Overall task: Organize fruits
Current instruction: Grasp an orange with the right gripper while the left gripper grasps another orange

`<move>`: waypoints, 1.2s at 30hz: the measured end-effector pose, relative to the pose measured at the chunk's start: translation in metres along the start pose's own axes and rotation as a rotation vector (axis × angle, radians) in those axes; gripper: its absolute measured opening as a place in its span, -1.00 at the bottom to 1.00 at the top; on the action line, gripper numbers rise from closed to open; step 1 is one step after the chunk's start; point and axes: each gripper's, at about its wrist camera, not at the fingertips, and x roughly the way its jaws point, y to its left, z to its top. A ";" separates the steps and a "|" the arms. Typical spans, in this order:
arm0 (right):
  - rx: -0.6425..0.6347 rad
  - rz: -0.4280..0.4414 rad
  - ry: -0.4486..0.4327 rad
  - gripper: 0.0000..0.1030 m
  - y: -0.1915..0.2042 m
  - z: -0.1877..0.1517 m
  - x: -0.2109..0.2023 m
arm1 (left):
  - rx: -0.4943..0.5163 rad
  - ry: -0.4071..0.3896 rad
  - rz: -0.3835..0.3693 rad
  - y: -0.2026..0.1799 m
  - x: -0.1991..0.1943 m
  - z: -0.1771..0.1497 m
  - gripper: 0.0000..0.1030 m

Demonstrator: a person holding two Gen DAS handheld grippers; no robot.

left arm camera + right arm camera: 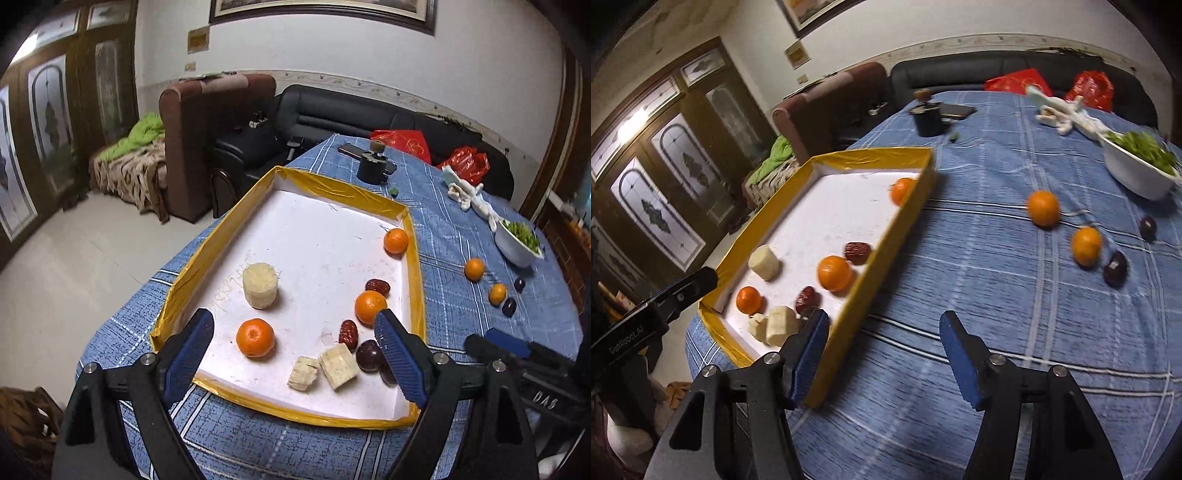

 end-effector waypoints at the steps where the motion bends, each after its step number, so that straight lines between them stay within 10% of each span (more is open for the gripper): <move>1: 0.009 -0.004 -0.009 0.33 -0.006 -0.001 -0.005 | 0.010 -0.002 0.003 -0.004 -0.002 -0.001 0.71; 21: 0.145 -0.098 -0.088 0.46 -0.100 -0.013 -0.060 | 0.150 -0.003 -0.012 -0.060 -0.012 -0.009 0.71; 36: 0.227 -0.198 -0.088 0.45 -0.164 0.016 -0.051 | 0.111 0.082 -0.289 -0.077 0.002 0.007 0.71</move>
